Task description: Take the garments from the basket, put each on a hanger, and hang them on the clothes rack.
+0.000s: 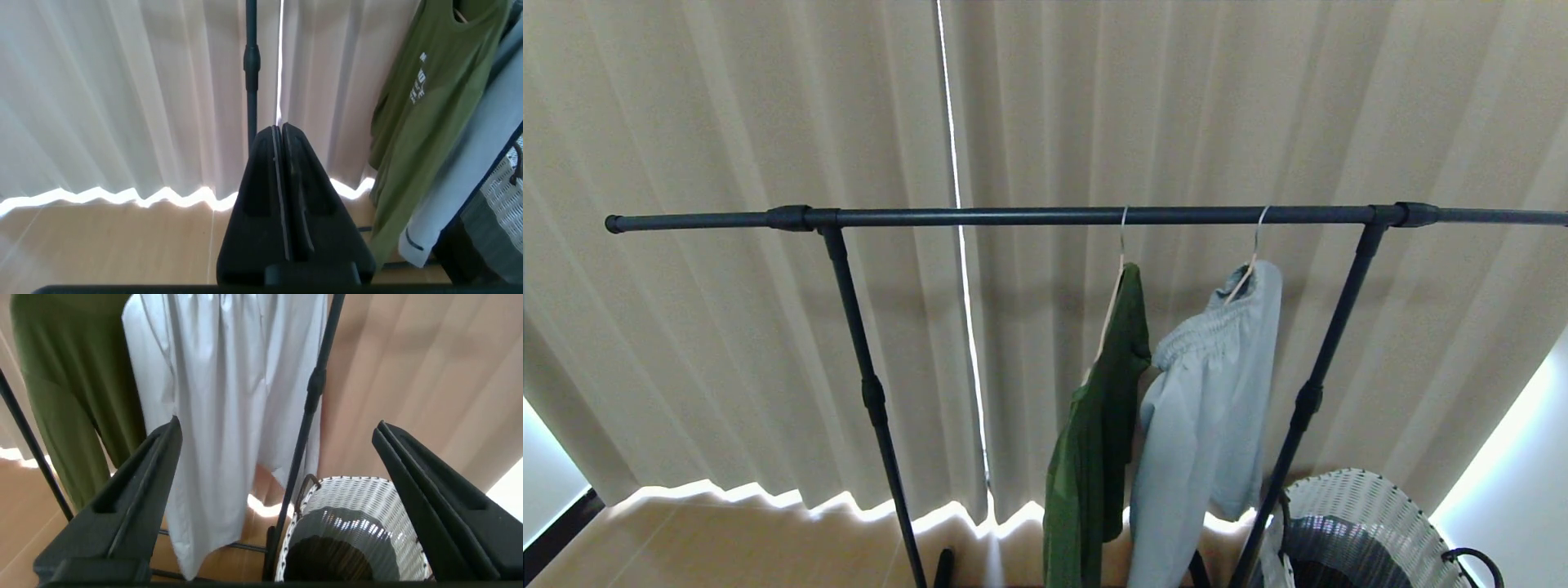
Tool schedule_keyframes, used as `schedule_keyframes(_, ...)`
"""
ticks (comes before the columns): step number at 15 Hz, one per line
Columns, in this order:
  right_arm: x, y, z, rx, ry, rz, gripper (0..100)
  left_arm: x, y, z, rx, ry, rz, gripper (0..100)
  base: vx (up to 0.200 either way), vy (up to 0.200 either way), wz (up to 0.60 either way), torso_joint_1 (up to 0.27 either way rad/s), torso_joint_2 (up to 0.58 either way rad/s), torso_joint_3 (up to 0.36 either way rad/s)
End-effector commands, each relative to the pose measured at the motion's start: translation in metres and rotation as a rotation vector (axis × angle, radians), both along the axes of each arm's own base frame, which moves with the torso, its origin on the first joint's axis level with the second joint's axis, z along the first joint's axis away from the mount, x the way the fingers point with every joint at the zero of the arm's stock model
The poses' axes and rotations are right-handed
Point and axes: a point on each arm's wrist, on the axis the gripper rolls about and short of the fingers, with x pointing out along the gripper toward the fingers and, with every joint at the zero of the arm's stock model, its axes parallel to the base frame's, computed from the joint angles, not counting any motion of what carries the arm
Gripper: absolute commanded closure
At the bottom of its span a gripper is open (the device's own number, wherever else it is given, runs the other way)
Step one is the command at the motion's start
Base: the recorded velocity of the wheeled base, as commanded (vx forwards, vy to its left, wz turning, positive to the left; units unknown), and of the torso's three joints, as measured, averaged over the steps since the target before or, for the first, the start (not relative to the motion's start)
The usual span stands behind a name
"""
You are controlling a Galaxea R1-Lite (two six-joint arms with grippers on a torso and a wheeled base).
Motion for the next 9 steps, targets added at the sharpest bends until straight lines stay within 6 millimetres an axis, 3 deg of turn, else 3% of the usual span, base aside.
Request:
schedule_keyframes(1,0.0002,0.0,0.0,0.0,0.003,0.001,0,0.0,0.0,-0.0001,0.0,0.0,0.0,100,0.0,0.0,0.0,0.0,0.0,0.0)
schedule_keyframes(9,0.0003,-0.0009,0.0003,0.029,0.002,-0.042,0,0.0,0.0,-0.0001,0.001,-0.001,0.0,100,0.0,0.0,0.0,0.0,0.0,0.0)
